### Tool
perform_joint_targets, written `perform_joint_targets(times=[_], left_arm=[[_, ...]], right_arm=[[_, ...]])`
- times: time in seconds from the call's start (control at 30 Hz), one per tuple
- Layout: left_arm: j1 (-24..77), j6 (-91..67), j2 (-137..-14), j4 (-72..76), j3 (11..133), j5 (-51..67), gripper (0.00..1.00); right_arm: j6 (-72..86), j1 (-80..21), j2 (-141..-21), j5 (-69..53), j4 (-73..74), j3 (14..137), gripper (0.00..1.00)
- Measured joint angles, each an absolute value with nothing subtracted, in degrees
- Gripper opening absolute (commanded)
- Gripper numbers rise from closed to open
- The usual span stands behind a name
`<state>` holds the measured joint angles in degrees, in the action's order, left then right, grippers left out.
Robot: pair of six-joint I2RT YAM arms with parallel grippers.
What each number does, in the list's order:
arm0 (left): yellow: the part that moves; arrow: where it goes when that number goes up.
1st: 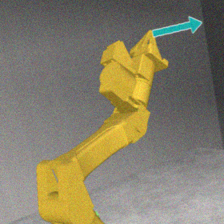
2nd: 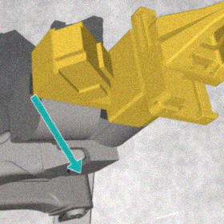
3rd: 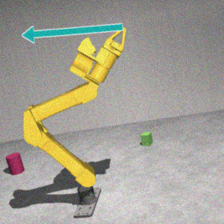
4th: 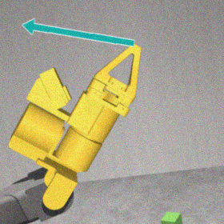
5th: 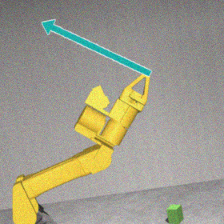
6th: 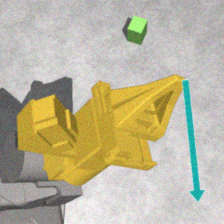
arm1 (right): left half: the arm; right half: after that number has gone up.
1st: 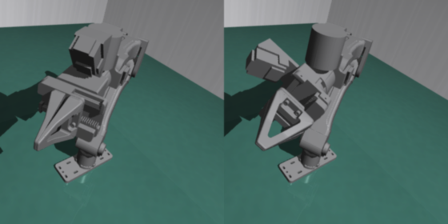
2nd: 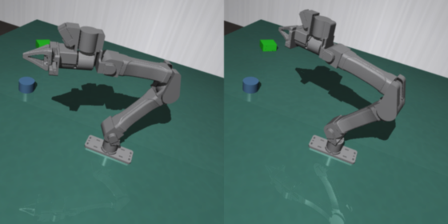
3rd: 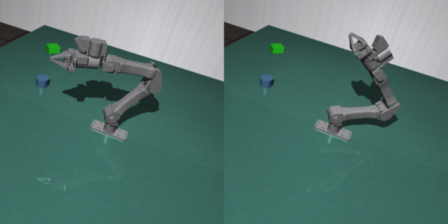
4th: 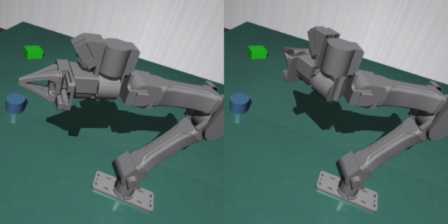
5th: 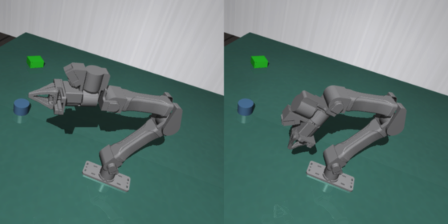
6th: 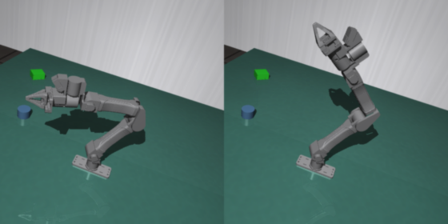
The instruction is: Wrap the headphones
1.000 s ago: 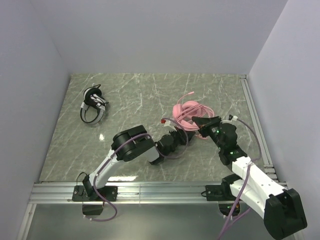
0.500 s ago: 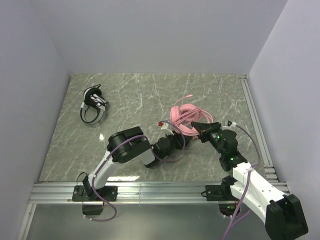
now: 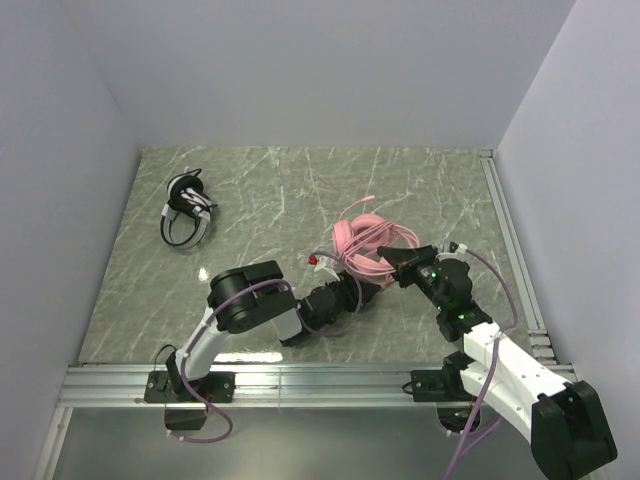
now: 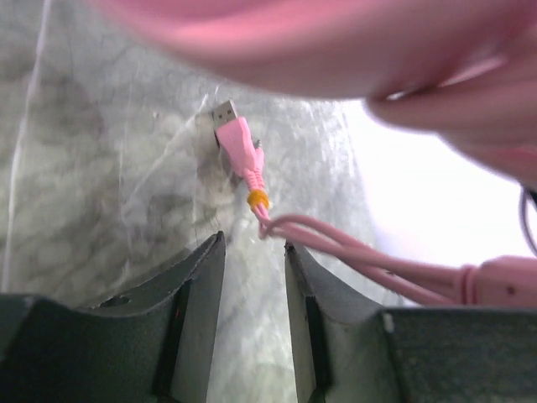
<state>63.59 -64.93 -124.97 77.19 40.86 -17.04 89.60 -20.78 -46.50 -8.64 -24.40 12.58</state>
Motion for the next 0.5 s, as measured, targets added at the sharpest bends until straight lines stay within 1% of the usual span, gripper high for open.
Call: perform_joint_targets(times=[0.2,0.5], left_arm=[[63.6,-71.3,-125.6,78.6,40.1,-17.5,0.39],[64.8,-76.2,-124.0,79.7,36.4,-19.2,0.41]], right_arm=[[90.5,-20.9,-46.5,-8.4,-25.4,11.5,0.00],[90.9,-20.9,-47.4,-7.6,-26.1,9.8,0.00]])
